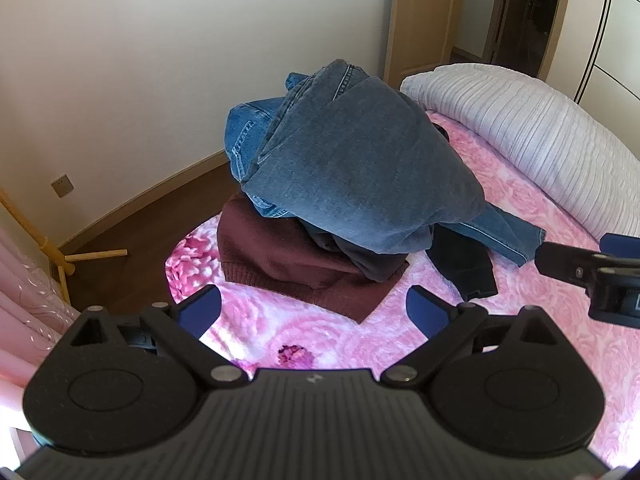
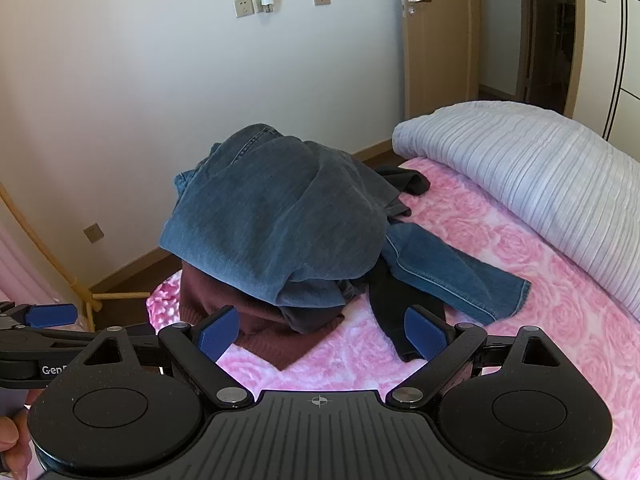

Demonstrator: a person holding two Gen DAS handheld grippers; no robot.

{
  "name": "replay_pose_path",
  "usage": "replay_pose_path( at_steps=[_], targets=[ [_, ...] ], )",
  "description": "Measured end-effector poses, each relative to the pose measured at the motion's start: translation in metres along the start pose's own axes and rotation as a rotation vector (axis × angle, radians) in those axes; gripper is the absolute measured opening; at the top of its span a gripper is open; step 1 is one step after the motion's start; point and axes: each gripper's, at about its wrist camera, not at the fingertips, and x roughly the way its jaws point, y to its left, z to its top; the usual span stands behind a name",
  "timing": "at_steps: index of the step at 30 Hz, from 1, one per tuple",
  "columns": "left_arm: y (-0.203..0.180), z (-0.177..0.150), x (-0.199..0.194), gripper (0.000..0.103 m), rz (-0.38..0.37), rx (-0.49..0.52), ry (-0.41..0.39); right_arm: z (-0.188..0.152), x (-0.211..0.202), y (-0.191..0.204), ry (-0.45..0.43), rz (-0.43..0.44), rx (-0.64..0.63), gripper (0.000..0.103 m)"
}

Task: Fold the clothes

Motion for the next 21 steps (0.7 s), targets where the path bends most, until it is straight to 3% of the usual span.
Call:
replay_pose_path(
  at_steps=[21],
  targets=[
    [0.0,0.0012,0.0022,0.098,-0.009,0.01,0.01,0.0022,0.0018,0.0013,0.01,-0.002,-0.007,0.093]
  ],
)
